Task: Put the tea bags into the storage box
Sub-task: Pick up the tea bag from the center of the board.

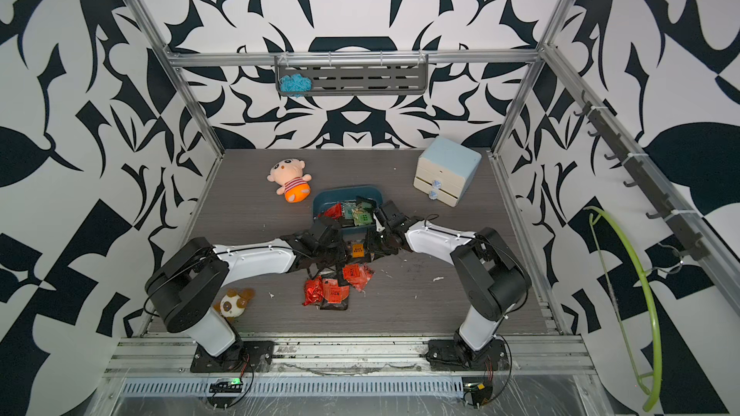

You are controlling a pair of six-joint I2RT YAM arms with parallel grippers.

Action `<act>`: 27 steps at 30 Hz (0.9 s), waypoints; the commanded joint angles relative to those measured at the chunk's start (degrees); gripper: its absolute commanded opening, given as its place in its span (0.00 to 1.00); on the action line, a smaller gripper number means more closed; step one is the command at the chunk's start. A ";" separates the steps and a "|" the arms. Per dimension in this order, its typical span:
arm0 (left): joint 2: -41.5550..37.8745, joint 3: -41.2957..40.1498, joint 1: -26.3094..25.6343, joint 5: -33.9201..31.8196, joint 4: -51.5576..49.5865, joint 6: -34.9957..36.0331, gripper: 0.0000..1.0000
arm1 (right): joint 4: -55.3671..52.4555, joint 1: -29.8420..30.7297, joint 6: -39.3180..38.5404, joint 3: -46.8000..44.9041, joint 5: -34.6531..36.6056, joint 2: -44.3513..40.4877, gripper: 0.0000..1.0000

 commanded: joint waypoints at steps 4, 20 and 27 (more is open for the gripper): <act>0.70 1.42 -0.12 -0.79 -0.52 -0.18 0.21 | -0.06 0.52 -1.14 2.23 1.83 0.75 0.31; 2.73 1.76 -0.15 -0.09 -0.35 -0.20 0.19 | 1.36 2.17 -0.54 2.62 1.25 2.34 0.33; 2.54 1.52 -0.16 -0.20 -0.35 -0.31 0.18 | 1.60 2.96 -0.34 2.89 0.98 3.15 0.37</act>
